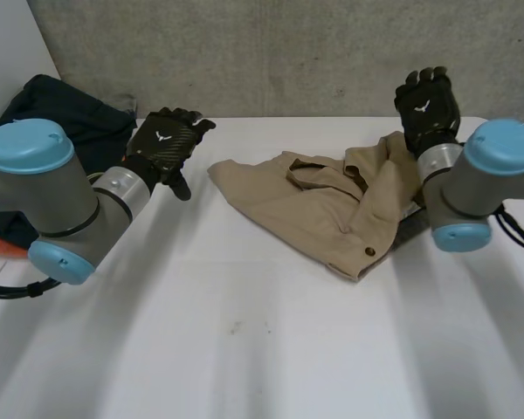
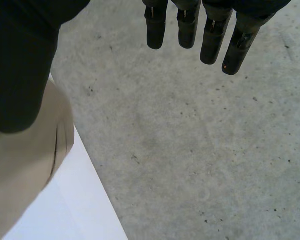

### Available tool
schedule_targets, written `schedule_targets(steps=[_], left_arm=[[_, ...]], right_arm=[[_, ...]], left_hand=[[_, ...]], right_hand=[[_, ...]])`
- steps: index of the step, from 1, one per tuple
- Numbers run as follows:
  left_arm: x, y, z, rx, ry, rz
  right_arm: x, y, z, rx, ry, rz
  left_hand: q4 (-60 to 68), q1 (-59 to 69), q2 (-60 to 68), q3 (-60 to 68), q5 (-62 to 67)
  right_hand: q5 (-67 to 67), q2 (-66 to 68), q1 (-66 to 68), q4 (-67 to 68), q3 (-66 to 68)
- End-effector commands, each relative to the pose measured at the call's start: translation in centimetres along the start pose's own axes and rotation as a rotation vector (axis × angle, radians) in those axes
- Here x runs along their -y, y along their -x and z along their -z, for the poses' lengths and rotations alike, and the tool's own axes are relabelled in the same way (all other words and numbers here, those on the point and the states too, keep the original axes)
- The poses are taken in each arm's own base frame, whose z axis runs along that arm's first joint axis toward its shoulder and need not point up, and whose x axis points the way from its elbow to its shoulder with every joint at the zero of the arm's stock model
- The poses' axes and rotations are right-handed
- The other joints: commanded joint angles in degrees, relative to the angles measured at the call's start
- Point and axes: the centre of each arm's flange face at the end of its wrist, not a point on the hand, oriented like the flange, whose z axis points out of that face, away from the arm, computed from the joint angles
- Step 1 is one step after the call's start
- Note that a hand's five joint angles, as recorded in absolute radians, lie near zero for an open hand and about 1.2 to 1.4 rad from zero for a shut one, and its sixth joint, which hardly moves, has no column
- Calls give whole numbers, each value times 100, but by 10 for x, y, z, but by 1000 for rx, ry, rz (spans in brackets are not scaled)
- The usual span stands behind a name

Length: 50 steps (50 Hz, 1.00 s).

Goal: Fold the laundry.

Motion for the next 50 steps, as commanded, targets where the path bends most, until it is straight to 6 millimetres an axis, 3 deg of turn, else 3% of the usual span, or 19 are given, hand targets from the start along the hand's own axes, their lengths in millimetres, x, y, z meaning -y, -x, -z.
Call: schedule_targets(steps=[1,5,14,18,26,31,33,34,35,39,44,50], left_arm=[[1,-2,-1,-5,-2,3],[-2,-5,1,-13,10,8],[-7,-14,7,-34,35,15],[-8,-15,9,-37,43,19],[-11,-16,15,-38,58,24],[-11,-14,16,-35,63,27],[-11,-14,16,-33,63,28],[-11,-14,16,-33,62,28],[-11,-13,16,-31,62,28],[-9,-13,17,-32,59,27],[-8,-17,17,-40,55,28],[-7,-21,17,-48,51,40]], right_arm=[[58,-55,62,83,60,-163],[71,-55,96,209,170,-279],[85,-10,148,442,403,-580],[76,26,155,512,460,-586],[49,74,151,521,493,-559],[40,85,140,459,468,-524],[38,87,138,454,457,-497],[39,86,135,444,445,-471],[39,85,134,439,440,-466],[58,65,126,388,374,-471],[104,11,124,313,237,-509],[132,-14,132,334,149,-514]], left_hand=[[256,284,248,211,176],[240,267,231,194,159],[223,251,214,177,142],[223,251,214,177,142],[223,250,214,177,142],[206,234,197,160,125],[206,234,197,160,125],[206,234,197,160,125],[206,234,197,160,125],[189,217,180,143,108],[172,200,164,126,91],[189,217,180,143,108]], right_hand=[[-374,-245,-131,-339,-220],[-374,-245,-131,-339,-220],[-374,-245,-131,-339,-220],[-374,-245,-131,-339,-220],[-317,-188,-74,-282,-164],[893,1022,1136,928,1046],[2451,2580,2694,2486,2604],[5825,5953,6067,5860,5978],[6618,6747,6861,6653,6772],[6626,6755,6869,6661,6780],[6626,6755,6869,6661,6780],[6626,6755,6869,6661,6780]])
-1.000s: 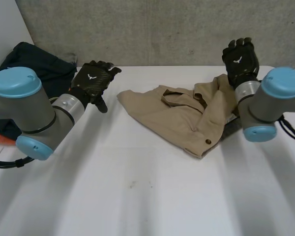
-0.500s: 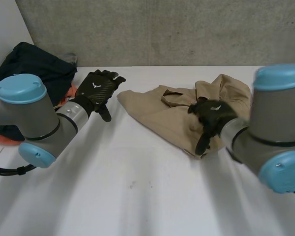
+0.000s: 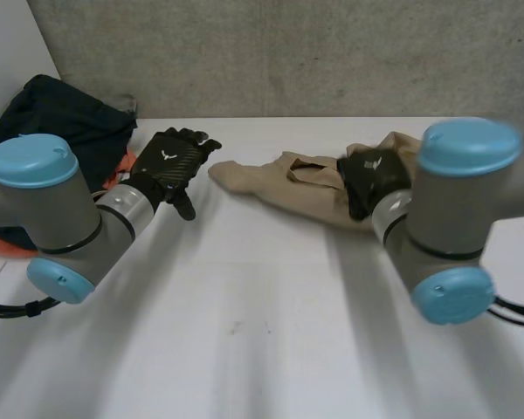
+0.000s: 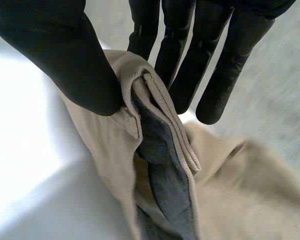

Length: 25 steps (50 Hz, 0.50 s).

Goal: Fold the laundry.

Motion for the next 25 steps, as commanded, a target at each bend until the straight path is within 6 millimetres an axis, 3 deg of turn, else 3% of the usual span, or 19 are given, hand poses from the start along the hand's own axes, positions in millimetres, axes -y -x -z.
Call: schedule_targets(steps=[1,8,13,17,25], left_arm=[[2,-6,0,-11,-7,17],[0,-2,-5,56,1,125],[-12,-1,-12,117,28,170],[-20,-9,-17,124,47,173],[-38,-31,-14,77,109,183]], right_arm=[[52,-11,33,43,-123,7],[92,-16,71,127,-202,-2],[95,-15,83,144,-199,-3],[97,-6,95,174,-202,-7],[100,-10,98,159,-206,-21]], left_hand=[[207,234,197,166,125],[258,284,248,217,176],[258,284,248,217,176],[258,284,248,217,176],[576,603,567,535,494]], right_hand=[[1391,1273,2588,1207,1256],[1391,1273,2588,1207,1256],[1391,1273,2588,1207,1256],[1391,1273,2588,1207,1256],[1391,1273,2588,1207,1256]])
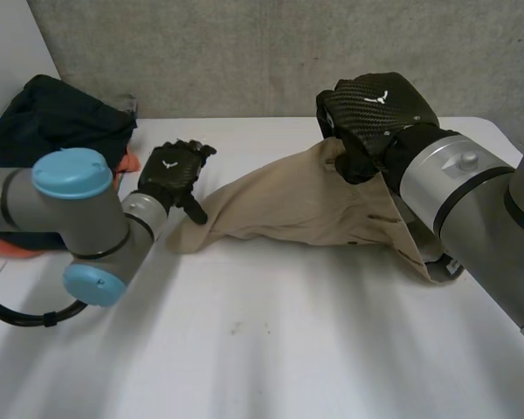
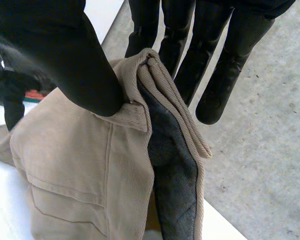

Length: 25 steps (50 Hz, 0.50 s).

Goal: Fold the laundry.

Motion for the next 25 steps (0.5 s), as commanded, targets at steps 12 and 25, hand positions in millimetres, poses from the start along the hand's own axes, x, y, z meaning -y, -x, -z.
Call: schedule_targets(steps=[12,25], left_arm=[[-1,-18,32,-56,128,-1],[85,-14,125,-69,103,2]], right_arm=[[-9,-9,3,-18,59,13],[-37,-55,3,-84,253,215]], left_hand=[[6814,6842,6806,6764,6733],[6814,6842,6806,6764,6733]], right_hand=[[1390,1273,2557,1199,1231],[1390,1273,2557,1199,1231]])
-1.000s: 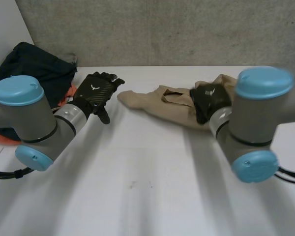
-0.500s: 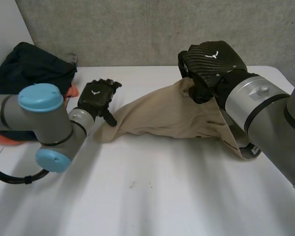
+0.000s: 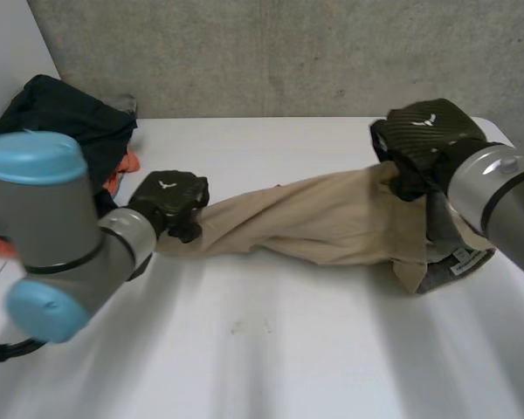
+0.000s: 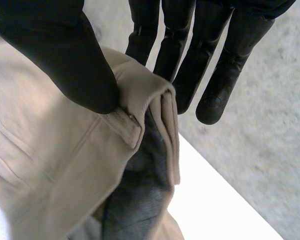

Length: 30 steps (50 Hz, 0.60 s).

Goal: Fold the laundry.

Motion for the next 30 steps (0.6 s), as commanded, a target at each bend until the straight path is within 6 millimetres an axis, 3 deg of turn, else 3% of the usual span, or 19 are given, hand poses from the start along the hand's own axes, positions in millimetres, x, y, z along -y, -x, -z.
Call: schedule_targets(steps=[1,4,7,9,14,16,17,18,23,26,30], left_arm=[[42,-2,59,7,-101,-11],[45,-6,64,-4,-114,-19],[29,-9,48,-18,-54,-17],[3,-12,11,-34,28,-16],[-14,-16,-42,-46,43,-50],[-12,-16,-52,-44,22,-69],[-7,-15,-58,-40,-4,-92],[0,-13,-61,-28,-38,-106],[17,-11,-50,13,-98,-117],[29,-9,-19,28,-112,-129],[24,-10,5,26,-83,-128]], right_arm=[[-6,-12,-1,-16,51,115],[-18,-15,-12,-11,91,151],[-44,-8,-40,19,161,181],[-58,-3,-57,41,193,182],[-92,5,-110,30,188,180],[-96,4,-118,8,169,182],[-96,3,-125,-28,141,186],[-94,-1,-128,-71,117,189],[-76,-15,-112,-176,73,137],[-51,-17,-76,-156,22,103],[-45,-12,-42,-66,68,92]], left_hand=[[1159,1380,1163,1226,1414],[1159,1380,1163,1226,1414],[1159,1380,1163,1226,1414],[1159,1380,1163,1226,1414],[1159,1380,1163,1226,1414],[-191,30,-187,-124,64],[-2999,-2778,-2995,-2932,-2744],[-4609,-4388,-4605,-4542,-4354],[-5164,-4943,-5160,-5097,-4909],[-5063,-4842,-5059,-4996,-4808],[-4744,-4522,-4739,-4677,-4488]], right_hand=[[1390,1273,2498,1198,1231],[1390,1273,2498,1198,1231],[1390,1273,2498,1198,1231],[1390,1273,2498,1198,1231],[1380,1262,2487,1188,1220],[-1062,-1180,45,-1254,-1222],[-4490,-4607,-3382,-4682,-4650],[-5610,-5727,-4502,-5802,-5769],[-5610,-5727,-4502,-5802,-5769],[-5610,-5727,-4502,-5802,-5769],[-5610,-5727,-4502,-5802,-5769]])
